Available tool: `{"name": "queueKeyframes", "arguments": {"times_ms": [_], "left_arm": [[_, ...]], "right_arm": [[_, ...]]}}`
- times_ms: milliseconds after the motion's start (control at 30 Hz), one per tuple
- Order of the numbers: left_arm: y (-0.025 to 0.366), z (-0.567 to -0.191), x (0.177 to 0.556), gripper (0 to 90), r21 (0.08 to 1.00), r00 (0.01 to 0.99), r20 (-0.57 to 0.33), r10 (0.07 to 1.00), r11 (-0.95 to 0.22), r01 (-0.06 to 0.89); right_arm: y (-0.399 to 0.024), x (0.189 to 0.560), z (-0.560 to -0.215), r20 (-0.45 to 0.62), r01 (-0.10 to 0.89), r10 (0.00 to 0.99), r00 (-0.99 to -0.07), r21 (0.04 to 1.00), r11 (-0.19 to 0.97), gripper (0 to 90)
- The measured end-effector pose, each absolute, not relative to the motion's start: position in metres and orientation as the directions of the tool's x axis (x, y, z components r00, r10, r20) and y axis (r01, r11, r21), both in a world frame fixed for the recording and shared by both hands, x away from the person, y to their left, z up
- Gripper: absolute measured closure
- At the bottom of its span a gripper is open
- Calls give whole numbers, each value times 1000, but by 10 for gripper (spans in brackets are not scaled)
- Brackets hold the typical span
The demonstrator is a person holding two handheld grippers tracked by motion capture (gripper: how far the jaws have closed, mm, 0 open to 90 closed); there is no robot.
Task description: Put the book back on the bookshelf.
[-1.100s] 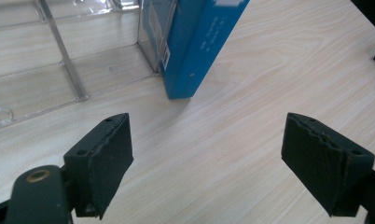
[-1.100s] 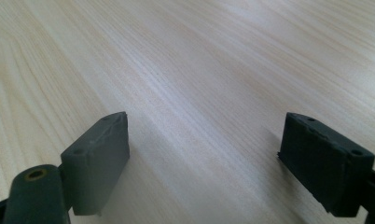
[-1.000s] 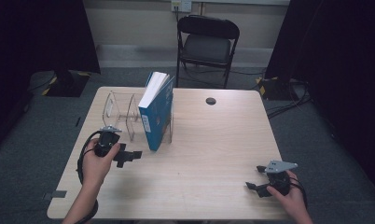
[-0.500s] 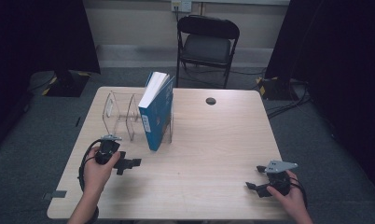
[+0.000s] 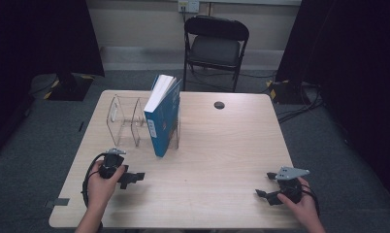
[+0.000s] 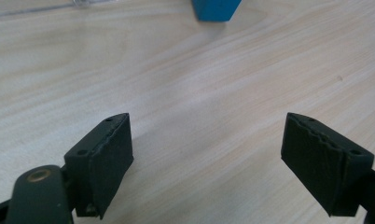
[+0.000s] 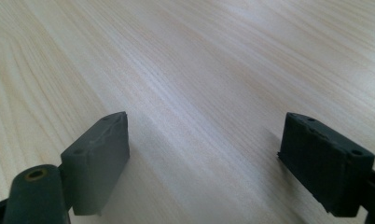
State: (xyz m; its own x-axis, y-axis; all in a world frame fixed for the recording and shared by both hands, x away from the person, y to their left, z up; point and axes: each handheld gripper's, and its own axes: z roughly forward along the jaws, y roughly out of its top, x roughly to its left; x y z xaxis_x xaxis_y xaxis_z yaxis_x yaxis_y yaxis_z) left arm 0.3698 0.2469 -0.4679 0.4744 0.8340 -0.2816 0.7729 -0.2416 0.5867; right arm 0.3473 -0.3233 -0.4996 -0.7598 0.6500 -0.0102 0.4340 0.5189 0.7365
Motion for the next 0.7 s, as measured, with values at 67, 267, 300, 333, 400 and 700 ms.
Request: {"name": "queueKeyframes", "arguments": {"times_ms": [67,267,300,333,400,700], "left_arm": [[246,-471,368,165,582,471,-264,842,-250,773],[246,-480,365,162,574,474,-261,841,-259,777],[246,-481,364,158,588,477,-254,841,-258,767],[245,-481,363,158,592,475,-247,844,-256,764],[246,-482,361,159,605,482,-228,846,-265,751],[242,-493,352,121,685,568,-98,817,-359,634]], "right_arm": [[-323,347,-500,-10,434,650,-760,736,519,151],[-323,347,-500,-10,434,650,-760,736,519,151],[-323,347,-500,-10,434,650,-760,736,519,151],[-323,347,-500,-10,434,650,-760,737,519,151],[-323,347,-500,-10,434,650,-760,736,519,151],[-323,347,-500,-10,434,650,-760,736,519,151]]}}
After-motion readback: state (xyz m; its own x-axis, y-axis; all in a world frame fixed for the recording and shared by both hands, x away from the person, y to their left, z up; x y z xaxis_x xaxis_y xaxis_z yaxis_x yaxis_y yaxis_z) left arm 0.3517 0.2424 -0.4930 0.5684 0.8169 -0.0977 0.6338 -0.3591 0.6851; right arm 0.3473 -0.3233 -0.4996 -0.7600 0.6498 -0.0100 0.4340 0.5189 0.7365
